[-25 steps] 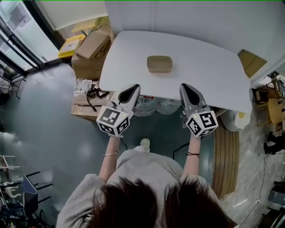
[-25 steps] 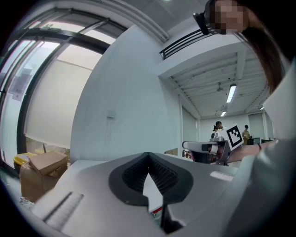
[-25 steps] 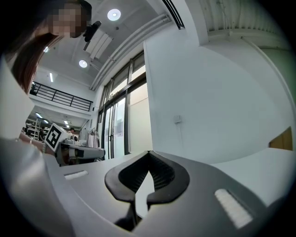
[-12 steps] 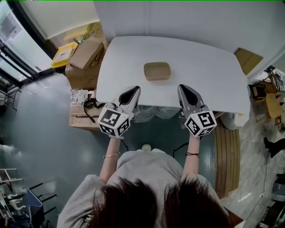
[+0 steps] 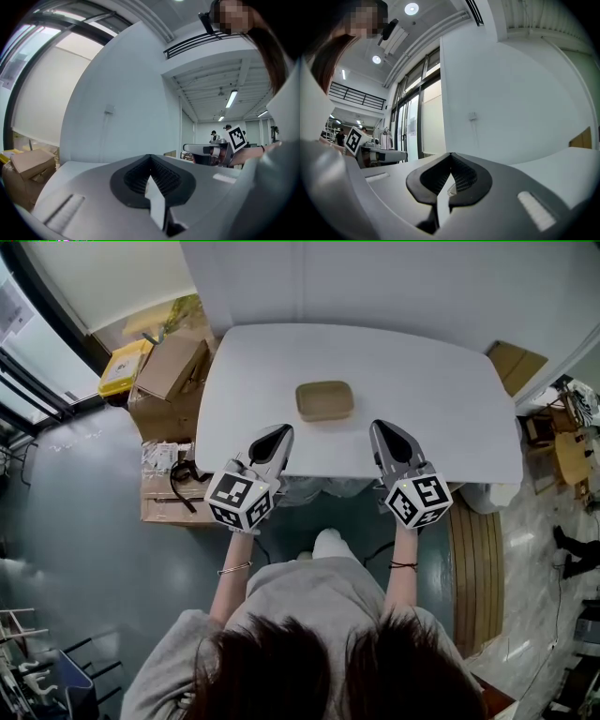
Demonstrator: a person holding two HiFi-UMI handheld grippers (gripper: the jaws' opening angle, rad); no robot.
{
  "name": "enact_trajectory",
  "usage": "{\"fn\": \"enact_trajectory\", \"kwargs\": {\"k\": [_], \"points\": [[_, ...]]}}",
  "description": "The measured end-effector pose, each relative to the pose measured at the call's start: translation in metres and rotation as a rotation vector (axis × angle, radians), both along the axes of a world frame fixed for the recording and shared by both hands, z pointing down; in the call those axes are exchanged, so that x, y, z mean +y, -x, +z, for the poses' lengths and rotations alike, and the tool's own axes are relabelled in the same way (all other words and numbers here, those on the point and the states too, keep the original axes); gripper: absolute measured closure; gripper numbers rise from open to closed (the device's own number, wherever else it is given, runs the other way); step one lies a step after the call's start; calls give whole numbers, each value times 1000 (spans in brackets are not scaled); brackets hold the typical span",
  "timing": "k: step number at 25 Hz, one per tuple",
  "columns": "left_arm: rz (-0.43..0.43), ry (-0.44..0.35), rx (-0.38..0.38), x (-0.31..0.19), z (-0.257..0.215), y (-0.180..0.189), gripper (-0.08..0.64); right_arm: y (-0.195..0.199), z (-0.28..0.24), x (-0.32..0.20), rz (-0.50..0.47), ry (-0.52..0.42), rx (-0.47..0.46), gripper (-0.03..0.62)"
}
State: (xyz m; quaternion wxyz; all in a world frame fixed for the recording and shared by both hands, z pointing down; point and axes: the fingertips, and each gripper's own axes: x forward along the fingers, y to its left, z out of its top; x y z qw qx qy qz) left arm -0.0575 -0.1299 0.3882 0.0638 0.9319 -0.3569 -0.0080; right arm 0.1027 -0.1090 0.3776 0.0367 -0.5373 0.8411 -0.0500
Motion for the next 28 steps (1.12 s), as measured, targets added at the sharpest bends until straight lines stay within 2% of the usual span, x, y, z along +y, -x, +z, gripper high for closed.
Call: {"fn": "enact_trajectory", "kwargs": {"k": [13,18,28], "points": [[-51,38,-10,-68,7,-19,569,-26,4,-82,-46,24,-52,580],[-99,46,-16,-91,5,-16,569,-34,1,-110,-63,17,-82,578],[-154,66,-14,-131,12,-22,569,-42,8,-154,-129,58,-71,580]]}}
